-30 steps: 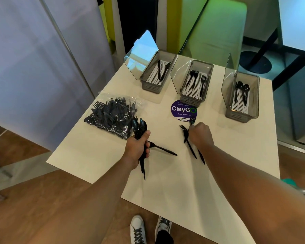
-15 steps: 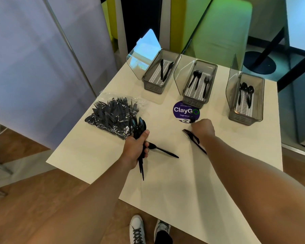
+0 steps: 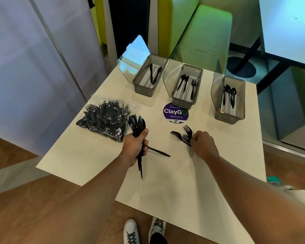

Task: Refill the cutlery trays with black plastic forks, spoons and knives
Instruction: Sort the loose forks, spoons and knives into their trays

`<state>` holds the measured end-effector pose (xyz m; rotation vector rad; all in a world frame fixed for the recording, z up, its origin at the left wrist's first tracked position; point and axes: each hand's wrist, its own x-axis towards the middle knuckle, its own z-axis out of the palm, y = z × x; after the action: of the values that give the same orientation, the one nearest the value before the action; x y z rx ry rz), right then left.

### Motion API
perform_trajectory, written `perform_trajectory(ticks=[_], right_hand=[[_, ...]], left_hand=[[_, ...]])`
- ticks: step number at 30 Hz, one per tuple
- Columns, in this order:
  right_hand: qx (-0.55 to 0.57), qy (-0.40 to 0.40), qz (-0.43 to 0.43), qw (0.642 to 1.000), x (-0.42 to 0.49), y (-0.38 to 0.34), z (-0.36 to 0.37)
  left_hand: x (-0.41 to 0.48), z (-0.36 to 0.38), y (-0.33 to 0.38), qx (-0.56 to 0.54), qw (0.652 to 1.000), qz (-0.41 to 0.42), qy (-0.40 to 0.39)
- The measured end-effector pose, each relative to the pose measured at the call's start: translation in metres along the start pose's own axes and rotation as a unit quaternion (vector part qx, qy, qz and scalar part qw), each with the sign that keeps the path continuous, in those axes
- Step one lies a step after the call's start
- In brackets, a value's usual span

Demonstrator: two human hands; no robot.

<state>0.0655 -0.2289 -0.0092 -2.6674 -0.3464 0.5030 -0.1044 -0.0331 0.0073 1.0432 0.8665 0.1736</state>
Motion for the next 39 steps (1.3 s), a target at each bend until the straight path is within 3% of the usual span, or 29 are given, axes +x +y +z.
perform_trajectory(ticks=[19, 24, 30, 33, 35, 39], right_hand=[[-0.225, -0.050, -0.109, 0.967, -0.016, -0.039, 0.035], [-0.118, -0.058, -0.089, 0.987, -0.020, -0.055, 0.033], [-0.017, -0.121, -0.190, 0.974, -0.030, -0.084, 0.040], [-0.058, -0.190, -0.217, 0.956, -0.035, -0.090, 0.045], [-0.115, -0.195, -0.227, 0.947, -0.034, -0.087, 0.054], [-0.062, -0.181, -0.193, 0.962, -0.029, -0.081, 0.053]], left_hand=[[-0.002, -0.013, -0.005, 0.015, 1.000, -0.005, 0.014], [-0.002, -0.023, -0.007, 0.017, 0.999, 0.003, 0.027], [0.001, -0.032, -0.014, 0.023, 0.999, -0.001, 0.039], [0.003, -0.029, -0.013, 0.021, 0.999, -0.001, 0.039], [0.005, -0.028, -0.013, 0.025, 0.999, 0.002, 0.038], [0.011, -0.021, -0.010, 0.025, 0.999, 0.003, 0.038]])
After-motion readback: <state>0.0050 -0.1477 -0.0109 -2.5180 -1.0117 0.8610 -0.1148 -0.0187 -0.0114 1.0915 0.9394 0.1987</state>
